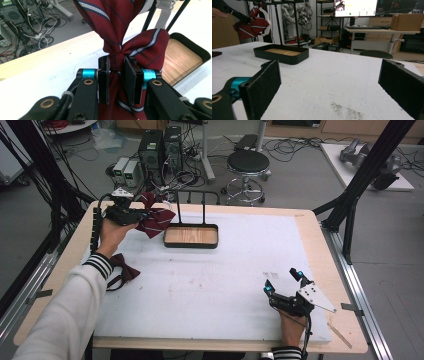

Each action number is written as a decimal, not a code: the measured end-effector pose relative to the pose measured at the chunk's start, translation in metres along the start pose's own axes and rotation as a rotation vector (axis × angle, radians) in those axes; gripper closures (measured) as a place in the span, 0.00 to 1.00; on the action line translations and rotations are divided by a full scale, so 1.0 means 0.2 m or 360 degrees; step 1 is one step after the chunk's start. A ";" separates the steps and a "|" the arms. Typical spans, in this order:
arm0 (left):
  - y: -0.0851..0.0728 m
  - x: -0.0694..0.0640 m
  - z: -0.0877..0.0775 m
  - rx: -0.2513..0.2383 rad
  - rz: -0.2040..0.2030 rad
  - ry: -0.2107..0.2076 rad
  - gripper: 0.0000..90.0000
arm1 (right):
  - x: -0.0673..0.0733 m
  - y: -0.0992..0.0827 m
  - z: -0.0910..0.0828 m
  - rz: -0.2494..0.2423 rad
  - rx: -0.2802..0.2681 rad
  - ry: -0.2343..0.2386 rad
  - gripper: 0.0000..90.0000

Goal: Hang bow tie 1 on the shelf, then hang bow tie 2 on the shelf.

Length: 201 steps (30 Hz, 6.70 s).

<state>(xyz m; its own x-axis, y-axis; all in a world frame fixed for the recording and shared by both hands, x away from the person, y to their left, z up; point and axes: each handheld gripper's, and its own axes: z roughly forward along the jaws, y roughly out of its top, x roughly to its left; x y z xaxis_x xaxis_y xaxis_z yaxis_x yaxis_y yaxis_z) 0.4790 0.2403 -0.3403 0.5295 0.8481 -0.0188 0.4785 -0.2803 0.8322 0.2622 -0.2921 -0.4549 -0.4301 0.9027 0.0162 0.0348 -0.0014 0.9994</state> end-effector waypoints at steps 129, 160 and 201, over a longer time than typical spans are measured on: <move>-0.63 0.23 -0.31 0.0292 0.0368 -0.0354 0.23 | 0.00 0.00 0.00 0.0000 0.0012 -0.0006 0.04; -0.66 0.20 -0.24 0.0570 0.0484 -0.0385 0.67 | 0.00 0.00 0.00 -0.0003 0.0011 -0.0009 0.04; -0.48 0.01 -0.35 0.0243 0.0153 -0.0411 0.92 | 0.00 0.00 0.00 -0.0008 0.0006 -0.0006 0.04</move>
<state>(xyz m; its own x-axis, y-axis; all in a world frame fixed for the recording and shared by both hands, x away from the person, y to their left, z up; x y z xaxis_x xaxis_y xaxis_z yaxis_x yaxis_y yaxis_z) 0.3857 0.3001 -0.3811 0.7284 0.6777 -0.1006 0.5070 -0.4344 0.7445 0.2621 -0.2913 -0.4548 -0.4270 0.9042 0.0108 0.0360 0.0051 0.9993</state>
